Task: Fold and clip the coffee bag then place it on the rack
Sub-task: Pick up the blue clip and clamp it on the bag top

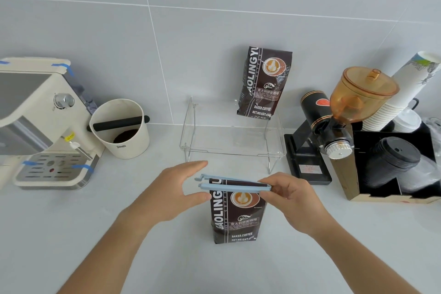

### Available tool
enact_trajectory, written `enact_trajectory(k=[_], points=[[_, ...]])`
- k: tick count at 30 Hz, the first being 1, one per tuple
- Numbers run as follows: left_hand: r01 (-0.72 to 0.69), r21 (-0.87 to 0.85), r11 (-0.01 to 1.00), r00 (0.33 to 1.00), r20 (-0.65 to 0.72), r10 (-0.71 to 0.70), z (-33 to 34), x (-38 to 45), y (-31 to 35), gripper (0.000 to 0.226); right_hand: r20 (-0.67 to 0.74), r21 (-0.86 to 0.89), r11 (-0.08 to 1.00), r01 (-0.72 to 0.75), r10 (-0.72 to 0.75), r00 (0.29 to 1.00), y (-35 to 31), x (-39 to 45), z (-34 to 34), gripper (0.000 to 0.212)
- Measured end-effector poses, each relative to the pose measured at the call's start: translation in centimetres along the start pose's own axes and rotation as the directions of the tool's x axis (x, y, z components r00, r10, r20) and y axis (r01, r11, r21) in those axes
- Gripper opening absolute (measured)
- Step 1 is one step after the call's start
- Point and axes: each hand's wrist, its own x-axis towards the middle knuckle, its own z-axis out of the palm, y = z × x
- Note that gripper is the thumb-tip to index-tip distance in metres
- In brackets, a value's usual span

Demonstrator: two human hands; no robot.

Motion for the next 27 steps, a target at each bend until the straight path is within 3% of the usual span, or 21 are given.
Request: enact_trajectory(k=[6, 14, 22, 27], points=[[-0.042, 0.040, 0.998, 0.992, 0.119, 0.037, -0.4, 1.4, 0.3, 0.030, -0.009, -0.082, 0.996, 0.023, -0.023, 1.000, 0.4, -0.1, -0.2, 0.034], [0.022, -0.107, 0.994, 0.993, 0.120, -0.009, -0.5, 0.8, -0.4, 0.032, 0.000, -0.227, 0.968, 0.112, -0.114, 0.993, 0.4, -0.2, -0.2, 0.038], [0.006, -0.112, 0.994, 0.997, 0.071, 0.002, -0.1, 0.3, -0.3, 0.029, -0.019, -0.289, 0.945, 0.157, -0.169, 0.985, 0.5, -0.4, -0.1, 0.041], [-0.028, -0.055, 0.998, 1.000, 0.000, 0.028, -0.1, -0.4, 0.3, 0.023, -0.039, -0.382, 0.901, 0.204, -0.237, 0.971, 0.6, -0.5, 0.1, 0.021]])
